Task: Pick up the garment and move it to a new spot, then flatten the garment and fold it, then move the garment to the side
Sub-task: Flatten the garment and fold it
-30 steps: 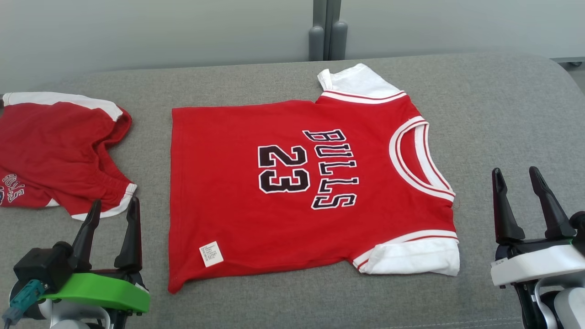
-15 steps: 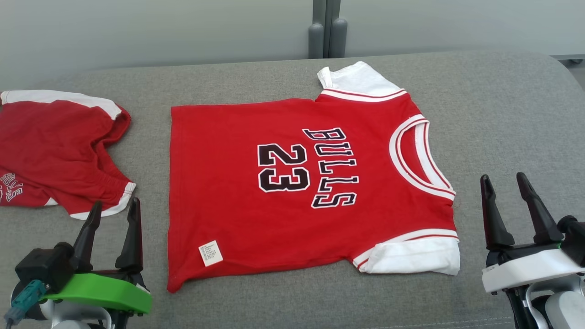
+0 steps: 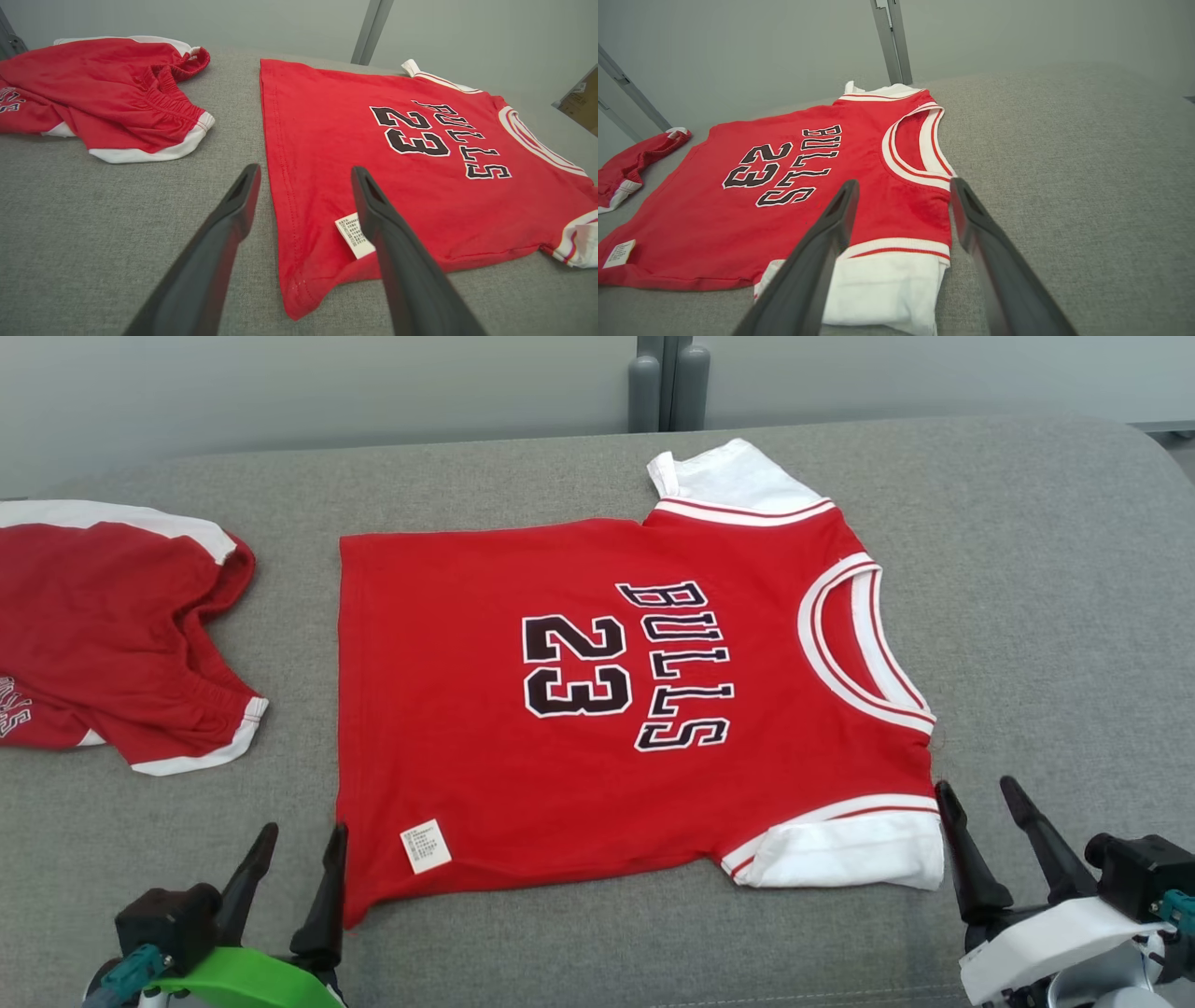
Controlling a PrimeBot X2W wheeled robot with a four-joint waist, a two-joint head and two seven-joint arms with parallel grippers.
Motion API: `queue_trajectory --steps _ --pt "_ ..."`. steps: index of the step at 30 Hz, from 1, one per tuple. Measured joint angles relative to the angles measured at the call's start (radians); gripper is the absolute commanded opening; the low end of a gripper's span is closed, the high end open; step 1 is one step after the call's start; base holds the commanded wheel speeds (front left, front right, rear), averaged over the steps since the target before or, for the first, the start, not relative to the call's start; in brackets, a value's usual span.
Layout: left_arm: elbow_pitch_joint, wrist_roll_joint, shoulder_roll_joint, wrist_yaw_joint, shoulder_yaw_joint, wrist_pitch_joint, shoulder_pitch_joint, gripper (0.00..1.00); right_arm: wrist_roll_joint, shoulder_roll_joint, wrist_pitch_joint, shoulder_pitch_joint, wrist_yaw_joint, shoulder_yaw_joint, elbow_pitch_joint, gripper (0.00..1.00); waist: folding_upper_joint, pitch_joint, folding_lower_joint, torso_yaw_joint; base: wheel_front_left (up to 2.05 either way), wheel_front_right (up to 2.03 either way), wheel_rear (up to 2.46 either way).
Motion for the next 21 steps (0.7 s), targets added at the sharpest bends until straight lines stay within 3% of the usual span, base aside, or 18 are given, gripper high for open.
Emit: queue_trajectory --steps 8,21 --pt "0.028 0.000 -0.001 -0.028 -0.047 0.021 0.000 1.00 0.046 0.010 0.052 0.021 0.024 0.022 0.072 1.00 0.0000 0.028 0.0000 0.007 0.00 0.00 0.00" --pt "0.072 0.000 -0.002 -0.061 -0.069 0.042 -0.005 1.00 0.070 0.031 0.085 -0.029 0.026 0.016 0.143 1.00 0.0000 0.073 0.0000 0.020 0.00 0.00 0.00"
